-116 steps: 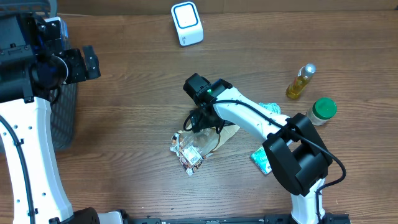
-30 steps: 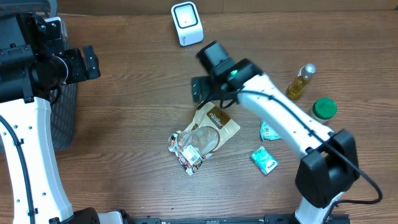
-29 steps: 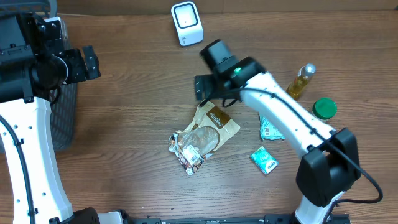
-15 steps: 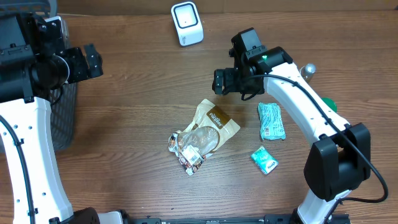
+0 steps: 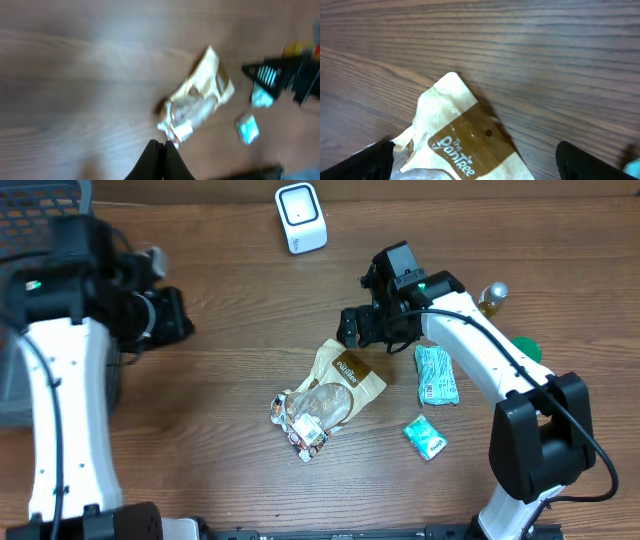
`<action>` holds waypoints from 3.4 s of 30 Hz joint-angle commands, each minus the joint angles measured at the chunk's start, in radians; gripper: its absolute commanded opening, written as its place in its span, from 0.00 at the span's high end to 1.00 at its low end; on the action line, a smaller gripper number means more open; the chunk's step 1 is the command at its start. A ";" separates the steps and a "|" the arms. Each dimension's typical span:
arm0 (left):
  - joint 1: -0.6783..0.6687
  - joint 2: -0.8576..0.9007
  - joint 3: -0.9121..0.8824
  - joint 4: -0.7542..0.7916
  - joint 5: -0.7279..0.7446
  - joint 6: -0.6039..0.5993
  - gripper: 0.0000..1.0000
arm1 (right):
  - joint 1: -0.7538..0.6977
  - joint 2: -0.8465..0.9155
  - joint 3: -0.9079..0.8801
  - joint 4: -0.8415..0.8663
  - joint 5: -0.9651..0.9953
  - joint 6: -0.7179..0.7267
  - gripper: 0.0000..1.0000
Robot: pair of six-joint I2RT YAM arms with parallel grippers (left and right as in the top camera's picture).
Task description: Scan the item barcode
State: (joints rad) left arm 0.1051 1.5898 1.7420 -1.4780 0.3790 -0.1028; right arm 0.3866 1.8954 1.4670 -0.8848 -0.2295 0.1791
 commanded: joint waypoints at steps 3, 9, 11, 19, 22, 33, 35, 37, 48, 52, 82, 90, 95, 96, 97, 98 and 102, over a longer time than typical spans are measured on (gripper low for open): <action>-0.119 0.050 -0.158 0.044 0.039 -0.003 0.96 | -0.004 0.000 -0.041 0.028 -0.035 -0.013 0.00; -0.235 0.090 -0.287 0.156 0.037 -0.050 0.96 | -0.004 0.000 -0.053 0.012 -0.036 -0.013 0.00; -0.264 0.098 -0.324 0.200 0.035 -0.077 0.96 | -0.005 0.000 -0.053 0.008 -0.044 -0.013 0.00; -0.356 0.126 -0.455 0.300 -0.073 -0.215 0.96 | -0.005 0.004 -0.053 -0.009 -0.087 -0.021 0.00; -0.382 0.128 -0.504 0.361 -0.072 -0.247 0.96 | -0.005 0.013 -0.053 -0.013 -0.088 -0.024 0.00; -0.433 0.194 -0.546 0.440 -0.094 -0.306 0.96 | -0.005 0.060 -0.054 -0.013 -0.140 -0.024 0.00; -0.441 0.209 -0.546 0.440 -0.094 -0.306 0.96 | -0.005 0.060 -0.054 -0.015 -0.140 -0.024 0.00; -0.450 0.228 -0.546 0.440 -0.094 -0.306 0.96 | -0.005 0.061 -0.054 -0.019 -0.139 -0.024 0.00; -0.458 0.275 -0.546 0.495 -0.154 -0.306 0.96 | -0.005 0.067 -0.054 -0.037 -0.140 0.010 0.00; -0.458 0.275 -0.546 0.513 -0.203 -0.306 0.96 | -0.002 0.077 -0.054 -0.049 -0.141 0.033 0.00; -0.395 0.279 -0.270 0.255 -0.133 -0.270 0.95 | 0.013 0.119 -0.054 -0.052 -0.244 0.041 0.00; -0.411 0.281 -0.416 0.244 -0.169 -0.239 0.96 | 0.013 0.119 -0.054 -0.051 -0.243 0.041 0.00; -0.414 0.281 -0.486 0.313 -0.168 -0.234 0.96 | 0.013 0.119 -0.054 -0.052 -0.244 0.041 0.00; -0.414 0.281 -0.494 0.327 -0.168 -0.234 0.96 | 0.013 0.119 -0.054 -0.052 -0.243 0.041 0.00; -0.414 0.281 -0.502 0.342 -0.169 -0.234 0.96 | 0.013 0.119 -0.054 -0.052 -0.243 0.040 0.00; -0.414 0.281 -0.514 0.362 -0.171 -0.233 0.96 | 0.013 0.119 -0.054 -0.052 -0.243 0.040 0.00; -0.414 0.282 -0.543 0.424 -0.172 -0.234 0.96 | 0.013 0.119 -0.054 -0.053 -0.243 0.040 0.00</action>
State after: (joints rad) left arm -0.3016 1.8538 1.2266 -1.0821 0.2195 -0.3595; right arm 0.3943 2.0098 1.4181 -0.9398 -0.4675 0.2165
